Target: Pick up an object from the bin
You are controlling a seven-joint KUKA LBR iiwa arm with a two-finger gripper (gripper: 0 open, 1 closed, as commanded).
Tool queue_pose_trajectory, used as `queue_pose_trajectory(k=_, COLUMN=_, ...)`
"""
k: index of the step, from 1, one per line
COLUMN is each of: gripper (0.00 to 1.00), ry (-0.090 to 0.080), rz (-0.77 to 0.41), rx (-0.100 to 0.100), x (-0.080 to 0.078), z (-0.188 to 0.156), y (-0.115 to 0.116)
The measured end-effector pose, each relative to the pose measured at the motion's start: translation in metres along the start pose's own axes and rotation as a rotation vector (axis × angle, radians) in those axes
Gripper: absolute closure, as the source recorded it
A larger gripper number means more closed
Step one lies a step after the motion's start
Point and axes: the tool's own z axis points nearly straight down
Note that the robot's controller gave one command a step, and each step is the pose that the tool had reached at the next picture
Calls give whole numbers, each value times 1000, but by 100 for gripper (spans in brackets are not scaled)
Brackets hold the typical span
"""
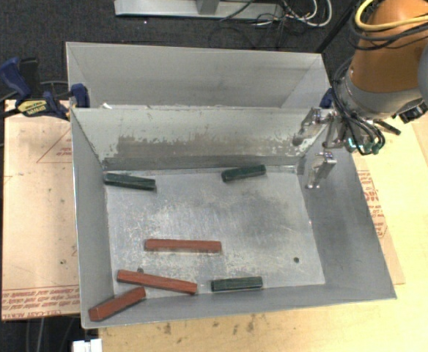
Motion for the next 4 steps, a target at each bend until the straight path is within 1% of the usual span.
queue_pose_trajectory(k=1, gripper=0, ry=-8, rz=-2, rx=1, x=-1, z=-5, y=0)
queue_pose_trajectory(k=2, gripper=0, ry=-11, rz=56, rx=1, x=54, z=42, y=44)
queue_pose_trajectory(k=3, gripper=0, ry=-9, rz=-22, rx=1, x=60, z=99, y=62)
queue_pose_trajectory(k=4, gripper=0, ry=-3, rz=23, rx=1, x=76, z=127, y=92)
